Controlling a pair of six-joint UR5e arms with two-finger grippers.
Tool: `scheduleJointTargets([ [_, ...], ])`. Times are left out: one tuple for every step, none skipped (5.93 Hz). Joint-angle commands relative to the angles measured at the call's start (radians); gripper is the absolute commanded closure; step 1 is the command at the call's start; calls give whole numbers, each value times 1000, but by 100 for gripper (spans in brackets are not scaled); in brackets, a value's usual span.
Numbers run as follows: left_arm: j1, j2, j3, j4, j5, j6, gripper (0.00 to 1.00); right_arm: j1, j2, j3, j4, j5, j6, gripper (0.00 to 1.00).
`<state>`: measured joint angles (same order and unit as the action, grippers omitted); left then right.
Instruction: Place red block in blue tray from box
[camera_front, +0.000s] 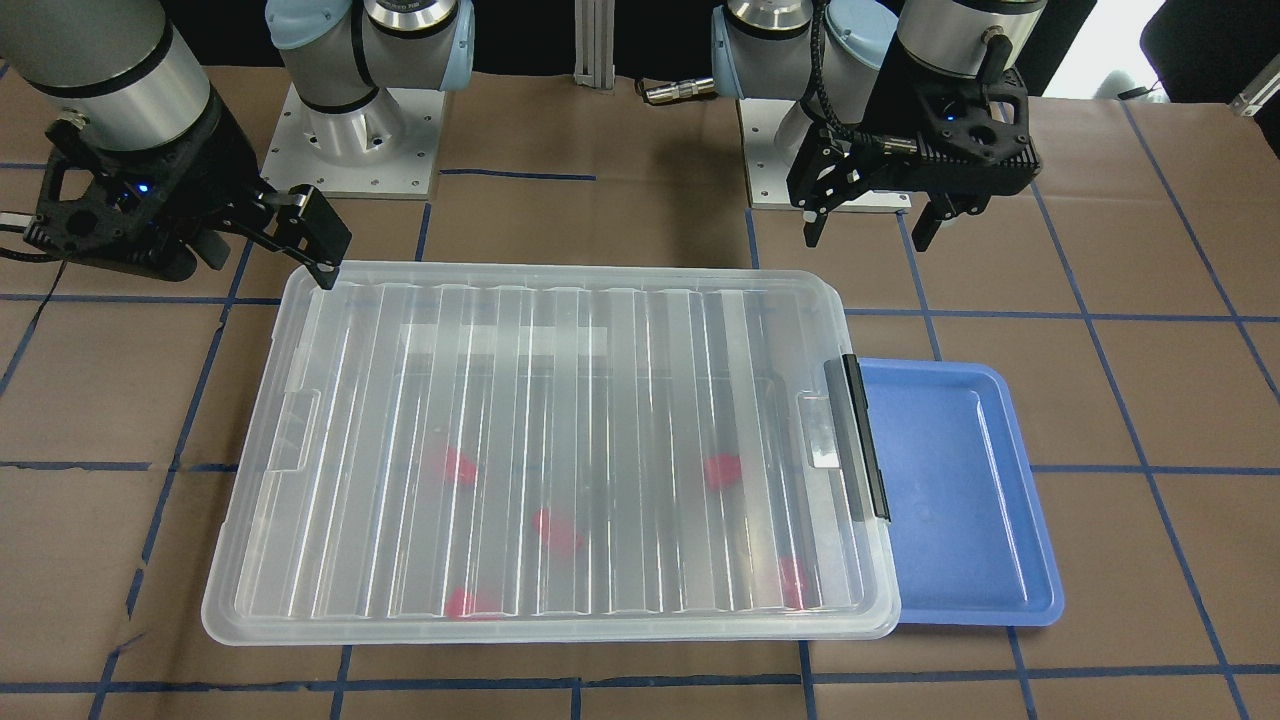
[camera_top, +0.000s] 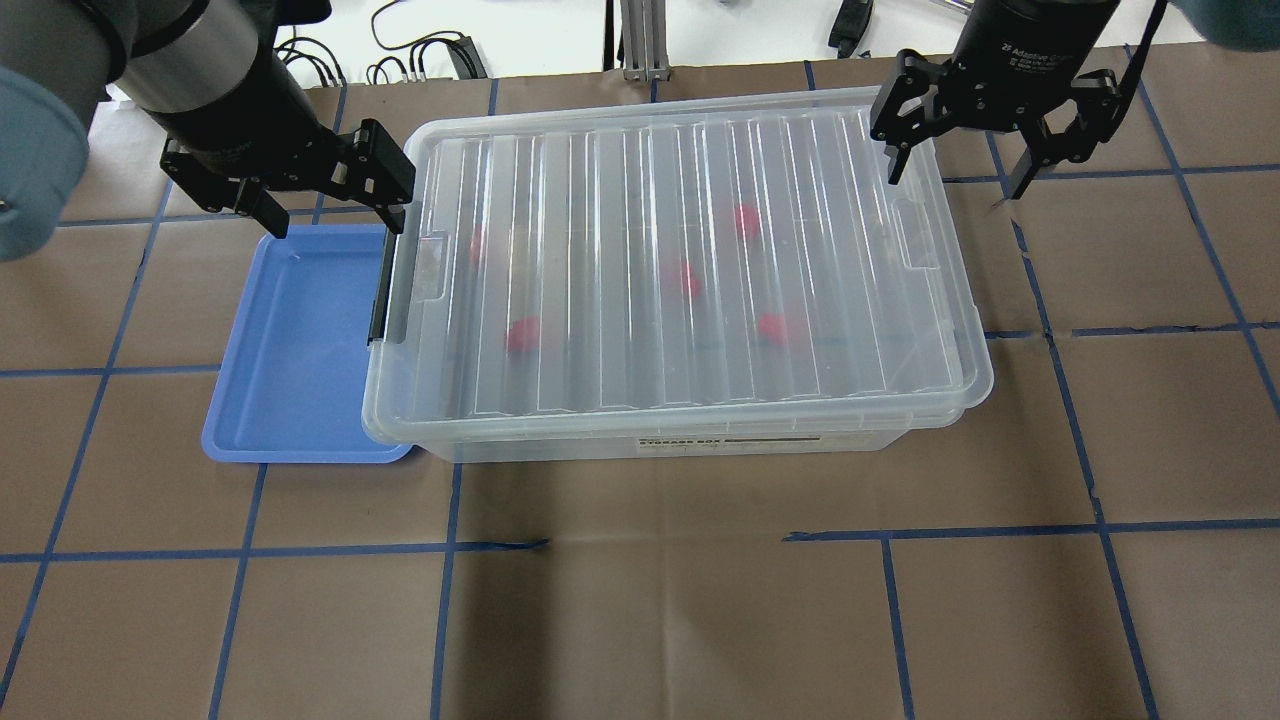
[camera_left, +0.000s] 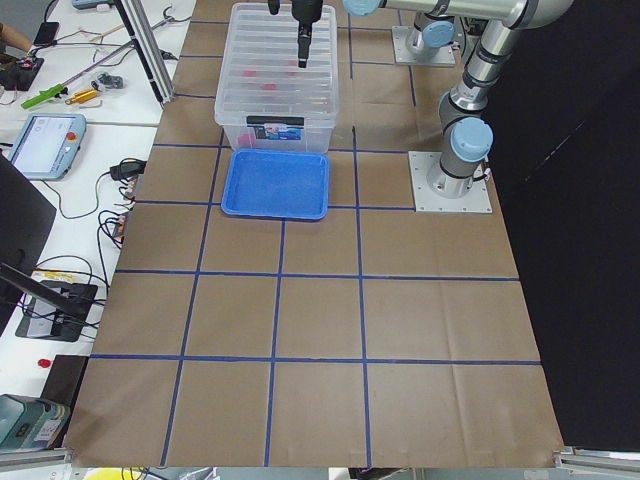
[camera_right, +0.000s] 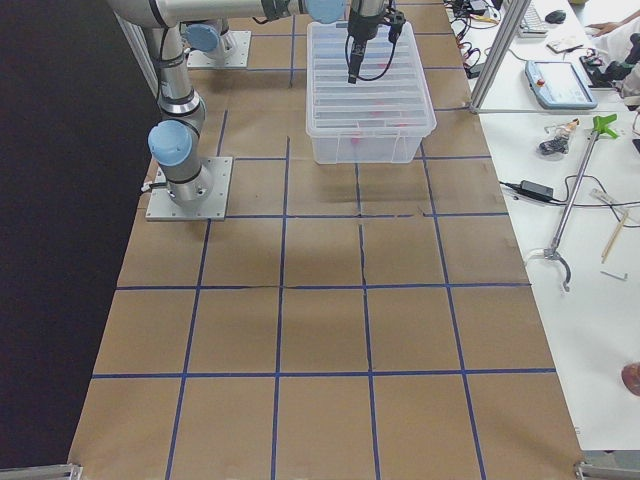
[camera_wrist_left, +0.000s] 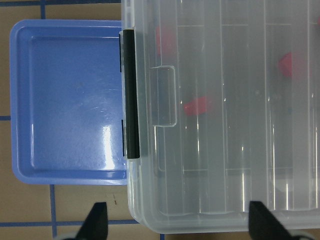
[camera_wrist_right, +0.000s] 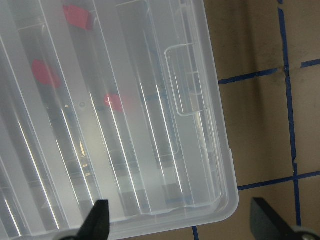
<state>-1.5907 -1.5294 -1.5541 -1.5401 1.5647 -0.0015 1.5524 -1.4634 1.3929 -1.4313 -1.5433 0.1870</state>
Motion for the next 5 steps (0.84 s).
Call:
scheduleJointTargets([
  [0,0,0,0,0,0,2,-9,3,2,-11,0,-4,0],
  [0,0,-1,0,0,0,2,-9,5,2,-12,-7,-6,0],
  [0,0,-1,2,-2,0,2,-12,8,2,-18,-11,-36,0],
  [0,0,-1,0,-2,0,2,-17,8,2,-12,-14,-61,0],
  [0,0,-1,0,0,0,2,-17,11,2,-15,-14,-63,0],
])
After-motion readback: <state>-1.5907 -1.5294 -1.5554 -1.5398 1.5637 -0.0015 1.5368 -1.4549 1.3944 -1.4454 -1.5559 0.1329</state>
